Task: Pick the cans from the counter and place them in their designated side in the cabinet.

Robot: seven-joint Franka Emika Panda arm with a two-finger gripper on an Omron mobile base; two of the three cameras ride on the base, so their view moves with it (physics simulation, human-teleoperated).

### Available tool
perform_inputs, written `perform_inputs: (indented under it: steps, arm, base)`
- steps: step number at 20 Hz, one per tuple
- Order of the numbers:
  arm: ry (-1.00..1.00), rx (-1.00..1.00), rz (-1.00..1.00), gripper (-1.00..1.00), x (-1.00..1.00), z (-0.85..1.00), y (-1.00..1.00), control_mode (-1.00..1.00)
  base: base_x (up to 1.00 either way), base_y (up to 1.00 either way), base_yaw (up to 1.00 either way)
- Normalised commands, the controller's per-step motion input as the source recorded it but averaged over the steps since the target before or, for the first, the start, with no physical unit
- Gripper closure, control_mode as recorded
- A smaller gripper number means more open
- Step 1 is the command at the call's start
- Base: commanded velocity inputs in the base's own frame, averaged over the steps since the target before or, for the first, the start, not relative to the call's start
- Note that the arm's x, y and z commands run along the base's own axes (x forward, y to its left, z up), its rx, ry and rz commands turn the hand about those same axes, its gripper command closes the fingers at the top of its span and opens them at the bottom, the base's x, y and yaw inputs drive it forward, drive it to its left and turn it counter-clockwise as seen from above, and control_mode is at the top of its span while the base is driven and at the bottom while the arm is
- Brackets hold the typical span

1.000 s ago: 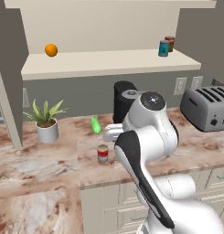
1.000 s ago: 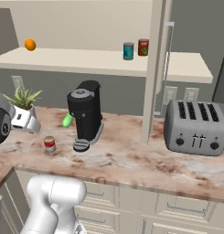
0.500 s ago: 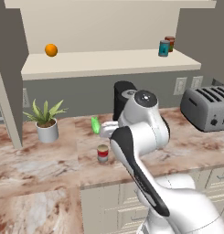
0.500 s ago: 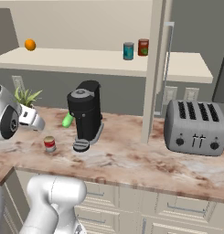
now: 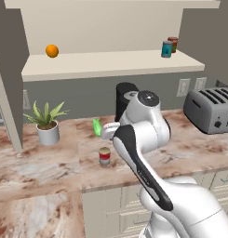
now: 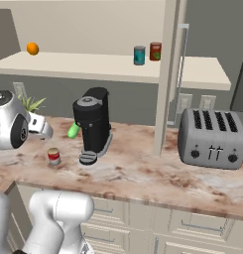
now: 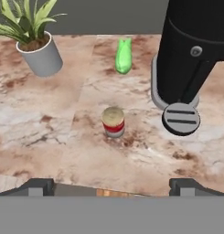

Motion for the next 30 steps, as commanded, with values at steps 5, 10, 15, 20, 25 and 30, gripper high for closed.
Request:
perform_inputs:
  steps: [5,10,15,20,25,30]
  arm:
    - [-0.07,0.0,0.07,-1.0,0.14,-0.26,0.0,-1.0]
    - [-0.02,0.0,0.05,-1.0,0.23,-0.24,0.0,-1.0]
    - [0.0,0.0,0.01,-1.0,0.32,-0.22,0.0,-1.0]
    - [0.01,0.0,0.0,-1.0,0.37,-0.22,0.01,-1.0]
    - [0.06,0.0,0.0,-1.0,0.31,-0.2,0.08,-1.0]
    - [0.09,-0.04,0.0,-1.0,0.21,-0.17,0.18,-1.0]
  base:
    - [0.0,0.0,0.0]
    - [0.0,0.0,0.0]
    - [0.0,0.0,0.0]
    - [0.0,0.0,0.0]
    - [0.0,0.0,0.0]
    - [0.0,0.0,0.0]
